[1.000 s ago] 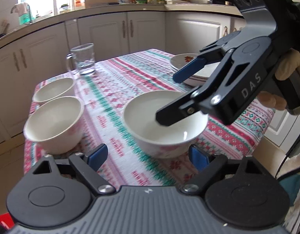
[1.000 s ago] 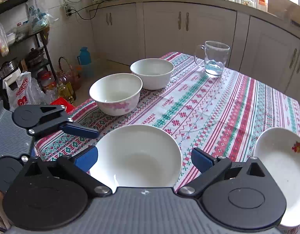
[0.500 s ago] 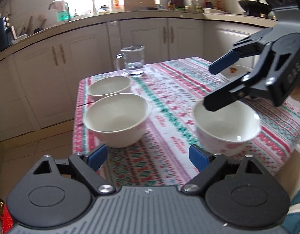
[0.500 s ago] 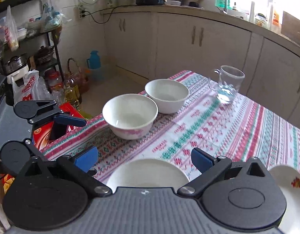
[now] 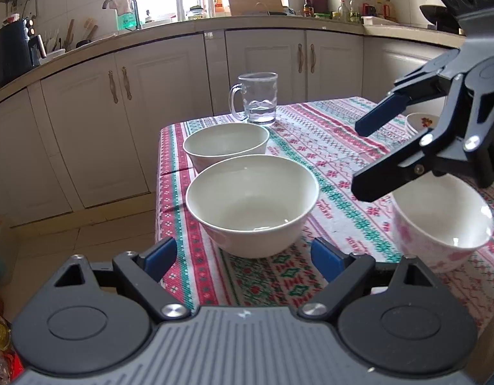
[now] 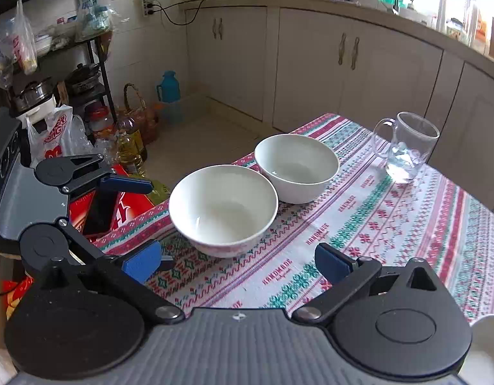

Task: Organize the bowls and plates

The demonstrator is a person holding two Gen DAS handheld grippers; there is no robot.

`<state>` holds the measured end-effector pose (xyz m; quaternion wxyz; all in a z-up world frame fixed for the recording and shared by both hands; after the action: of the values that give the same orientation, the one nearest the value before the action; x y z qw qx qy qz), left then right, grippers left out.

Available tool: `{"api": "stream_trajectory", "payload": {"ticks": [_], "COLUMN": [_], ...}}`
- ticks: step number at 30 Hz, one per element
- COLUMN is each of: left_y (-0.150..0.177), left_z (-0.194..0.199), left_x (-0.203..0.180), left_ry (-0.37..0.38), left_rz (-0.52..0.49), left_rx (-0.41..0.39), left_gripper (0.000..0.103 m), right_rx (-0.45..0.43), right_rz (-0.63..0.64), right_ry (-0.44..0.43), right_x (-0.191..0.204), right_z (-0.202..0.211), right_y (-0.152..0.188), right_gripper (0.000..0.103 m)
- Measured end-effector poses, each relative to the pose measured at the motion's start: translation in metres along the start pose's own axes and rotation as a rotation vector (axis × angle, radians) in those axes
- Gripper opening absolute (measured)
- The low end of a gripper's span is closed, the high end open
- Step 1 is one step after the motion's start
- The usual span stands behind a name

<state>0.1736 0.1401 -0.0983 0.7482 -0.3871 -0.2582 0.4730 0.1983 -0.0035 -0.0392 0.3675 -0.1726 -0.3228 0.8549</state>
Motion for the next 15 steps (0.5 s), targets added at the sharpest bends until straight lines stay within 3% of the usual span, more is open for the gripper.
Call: {"api": "stream_trajectory", "payload": {"ticks": [15], "left_y": [-0.002], "left_z": [-0.033], "left_x": [0.007], "left_ry": [0.06], "left_rz": [-0.047], "left_rx": [0.026], "left_gripper": [0.09], "right_rx": [0.064], "right_rz": [0.002], "right_ry": [-0.037], "right_x": [-0.002], "right_z": [-0.059], "right_y": [-0.027], "right_gripper": [0.102]}}
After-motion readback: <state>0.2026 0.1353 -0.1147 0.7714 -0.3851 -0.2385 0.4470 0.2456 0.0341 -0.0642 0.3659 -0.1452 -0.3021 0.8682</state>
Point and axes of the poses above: each gripper's, at about its wrist camera, not at the fingertips, and z roughly against the way its jaws point, x to its left, y to its underside, the point moved 5 cm from there along -z, roughly the way its jaws point, and after that the axes turned 8 degrees about y, right-handed, at the moved point
